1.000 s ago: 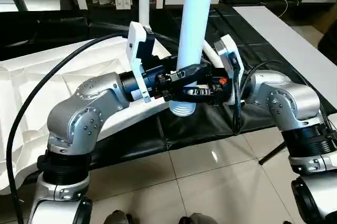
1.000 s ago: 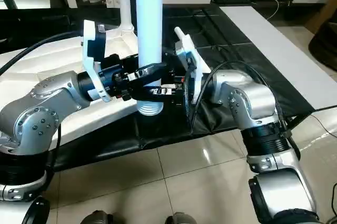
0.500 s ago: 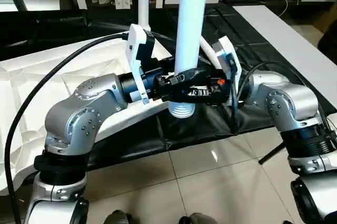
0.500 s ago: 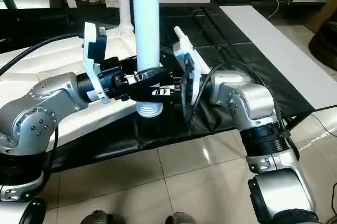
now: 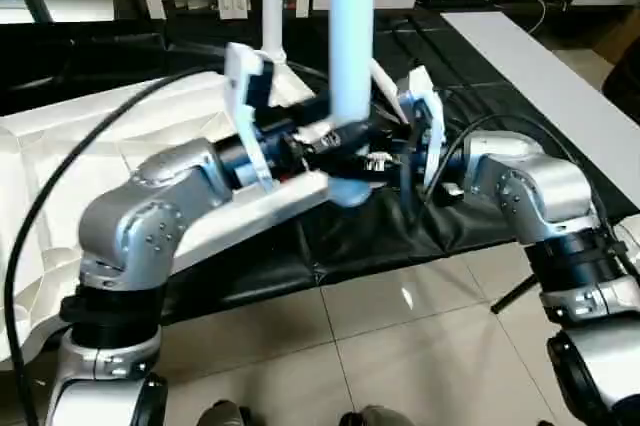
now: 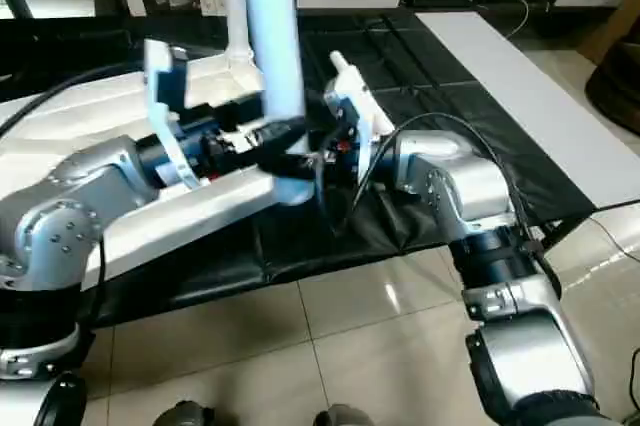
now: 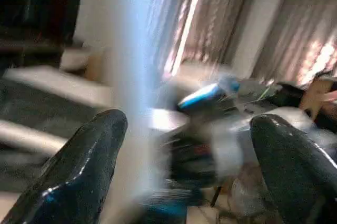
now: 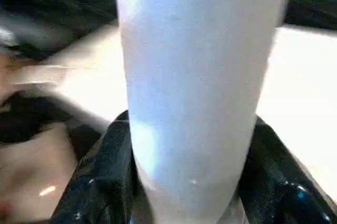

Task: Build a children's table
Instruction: Insert table leg to table base

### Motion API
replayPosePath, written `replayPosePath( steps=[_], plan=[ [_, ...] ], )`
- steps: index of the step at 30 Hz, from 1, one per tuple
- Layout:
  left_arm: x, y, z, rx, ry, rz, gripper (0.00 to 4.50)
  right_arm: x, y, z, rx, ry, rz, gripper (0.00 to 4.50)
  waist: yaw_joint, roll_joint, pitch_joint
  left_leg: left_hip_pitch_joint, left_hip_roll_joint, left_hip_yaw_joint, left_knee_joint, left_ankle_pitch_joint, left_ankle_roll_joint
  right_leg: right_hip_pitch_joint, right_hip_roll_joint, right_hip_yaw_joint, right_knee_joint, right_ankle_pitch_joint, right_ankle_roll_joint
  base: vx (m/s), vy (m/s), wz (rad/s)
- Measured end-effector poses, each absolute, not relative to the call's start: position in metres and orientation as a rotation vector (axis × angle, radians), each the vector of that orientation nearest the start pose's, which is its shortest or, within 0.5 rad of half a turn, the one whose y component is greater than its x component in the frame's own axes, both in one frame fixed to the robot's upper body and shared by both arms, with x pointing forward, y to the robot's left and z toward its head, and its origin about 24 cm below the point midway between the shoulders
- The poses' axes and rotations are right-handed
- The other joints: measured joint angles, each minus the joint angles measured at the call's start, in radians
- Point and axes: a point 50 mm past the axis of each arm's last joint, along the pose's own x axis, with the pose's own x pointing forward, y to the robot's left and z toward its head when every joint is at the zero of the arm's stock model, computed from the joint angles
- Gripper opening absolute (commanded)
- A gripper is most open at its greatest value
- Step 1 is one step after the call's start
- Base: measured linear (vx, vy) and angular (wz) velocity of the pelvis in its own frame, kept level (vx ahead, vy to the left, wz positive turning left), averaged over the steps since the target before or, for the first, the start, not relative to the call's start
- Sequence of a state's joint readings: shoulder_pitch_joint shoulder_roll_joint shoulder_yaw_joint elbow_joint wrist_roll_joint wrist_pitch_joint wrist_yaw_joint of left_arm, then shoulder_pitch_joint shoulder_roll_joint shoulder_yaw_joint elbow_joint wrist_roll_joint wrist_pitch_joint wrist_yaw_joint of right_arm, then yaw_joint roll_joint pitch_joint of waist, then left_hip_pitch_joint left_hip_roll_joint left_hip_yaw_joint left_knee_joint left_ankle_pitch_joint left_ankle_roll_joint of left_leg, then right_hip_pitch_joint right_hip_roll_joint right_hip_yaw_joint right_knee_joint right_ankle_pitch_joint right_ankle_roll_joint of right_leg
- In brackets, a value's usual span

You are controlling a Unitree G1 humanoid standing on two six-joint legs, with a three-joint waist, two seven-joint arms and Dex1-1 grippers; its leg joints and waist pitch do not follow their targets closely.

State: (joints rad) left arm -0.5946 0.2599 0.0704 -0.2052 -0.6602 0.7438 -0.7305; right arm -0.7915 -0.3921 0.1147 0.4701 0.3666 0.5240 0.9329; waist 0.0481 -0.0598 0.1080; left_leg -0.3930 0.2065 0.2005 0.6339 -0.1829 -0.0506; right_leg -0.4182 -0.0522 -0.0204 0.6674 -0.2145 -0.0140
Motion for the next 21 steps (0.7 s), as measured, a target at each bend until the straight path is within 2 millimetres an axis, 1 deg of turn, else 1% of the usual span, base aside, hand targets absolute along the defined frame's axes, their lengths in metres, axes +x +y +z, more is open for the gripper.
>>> replayPosePath(
  steps=[1,2,4,6,7,8,9,11,12,13,14,17,19,21],
  plan=[
    [0.292,0.107,0.209,-0.231,-0.134,-1.150,4.06,0.361,-0.148,0.137,0.019,0.296,0.955,2.08,0.003,0.000,0.000,-0.001,-0.001,0.001,0.000,0.000,0.000,0.000,-0.001,0.000,-0.001,0.000,0.000,0.000,0.000,0.00],
    [0.292,0.109,0.210,-0.227,-0.144,-1.146,4.06,0.363,-0.155,0.134,0.028,0.308,0.908,2.06,0.002,0.000,0.000,-0.001,-0.001,0.001,0.000,0.000,0.000,0.000,-0.001,0.001,-0.001,0.000,0.000,0.000,0.000,0.00],
    [0.294,0.114,0.211,-0.206,-0.144,-1.099,4.06,0.366,-0.163,0.134,0.048,0.281,0.834,2.04,-0.003,0.000,0.000,-0.001,-0.001,0.002,0.001,0.000,0.001,-0.001,-0.001,0.001,0.000,0.000,0.000,0.000,0.000,0.00],
    [0.303,0.121,0.207,-0.166,-0.115,-0.986,4.06,0.370,-0.171,0.140,0.049,0.216,0.756,2.02,-0.009,0.000,0.000,0.000,0.000,0.002,0.001,0.000,0.001,-0.001,-0.001,0.001,0.001,0.000,0.000,0.000,0.000,0.00],
    [0.309,0.127,0.203,-0.107,-0.095,-0.901,4.06,0.372,-0.174,0.143,0.047,0.187,0.718,2.01,-0.011,0.000,0.000,0.001,0.000,0.001,0.001,0.000,0.001,-0.001,0.000,0.000,0.002,0.000,0.001,0.000,0.000,0.00],
    [0.317,0.137,0.194,0.006,-0.053,-0.774,4.06,0.374,-0.179,0.147,0.049,0.137,0.654,2.01,-0.014,0.001,0.000,0.001,0.001,0.001,0.001,0.000,0.000,-0.001,0.001,0.000,0.002,0.000,0.001,0.000,0.000,0.00],
    [0.320,0.145,0.186,0.085,-0.021,-0.691,4.06,0.374,-0.184,0.150,0.055,0.096,0.612,2.01,-0.015,0.001,-0.001,0.002,0.001,0.000,0.001,0.000,0.000,-0.001,0.001,0.000,0.002,0.000,0.001,0.000,0.000,0.00],
    [0.322,0.156,0.162,0.213,0.067,-0.578,4.06,0.371,-0.192,0.156,0.066,0.024,0.545,2.01,-0.014,0.003,-0.002,0.003,0.002,0.000,0.001,0.000,-0.001,0.000,0.002,0.000,0.003,0.000,0.001,0.000,0.000,0.00],
    [0.322,0.157,0.153,0.250,0.098,-0.559,4.06,0.370,-0.192,0.158,0.069,0.006,0.531,2.01,-0.014,0.003,-0.002,0.002,0.002,0.000,0.001,0.000,-0.001,0.000,0.002,0.001,0.003,0.000,0.002,0.000,0.000,0.00],
    [0.322,0.156,0.145,0.279,0.124,-0.553,4.06,0.370,-0.190,0.158,0.077,-0.008,0.530,2.01,-0.015,0.003,-0.002,0.002,0.002,0.000,0.001,0.001,-0.001,-0.001,0.002,0.001,0.003,0.000,0.002,0.000,0.000,0.00],
    [0.321,0.152,0.136,0.304,0.145,-0.580,4.33,0.367,-0.184,0.159,0.081,-0.034,0.549,2.00,-0.013,0.003,-0.002,0.002,0.002,0.000,0.001,0.001,-0.001,-0.001,0.002,0.001,0.003,0.001,0.002,0.000,0.000,0.00],
    [0.314,0.141,0.118,0.306,0.212,-0.724,4.39,0.356,-0.162,0.159,0.084,-0.112,0.683,2.00,-0.014,0.005,-0.002,0.002,0.001,0.000,0.001,0.000,-0.003,-0.001,0.001,0.001,0.003,0.001,0.002,0.000,0.000,0.00],
    [0.310,0.135,0.113,0.337,0.235,-0.810,4.45,0.354,-0.158,0.158,0.069,-0.125,0.702,2.00,-0.011,0.005,-0.002,0.002,0.001,0.000,0.001,0.000,-0.004,0.000,0.001,0.001,0.003,0.001,0.002,0.000,0.000,0.00],
    [0.308,0.134,0.106,0.358,0.263,-0.874,4.45,0.353,-0.156,0.160,0.060,-0.140,0.707,2.00,-0.009,0.007,-0.003,0.002,0.001,0.000,0.001,0.000,-0.005,0.000,0.001,0.001,0.003,0.002,0.002,0.000,0.000,0.00]
  ],
)
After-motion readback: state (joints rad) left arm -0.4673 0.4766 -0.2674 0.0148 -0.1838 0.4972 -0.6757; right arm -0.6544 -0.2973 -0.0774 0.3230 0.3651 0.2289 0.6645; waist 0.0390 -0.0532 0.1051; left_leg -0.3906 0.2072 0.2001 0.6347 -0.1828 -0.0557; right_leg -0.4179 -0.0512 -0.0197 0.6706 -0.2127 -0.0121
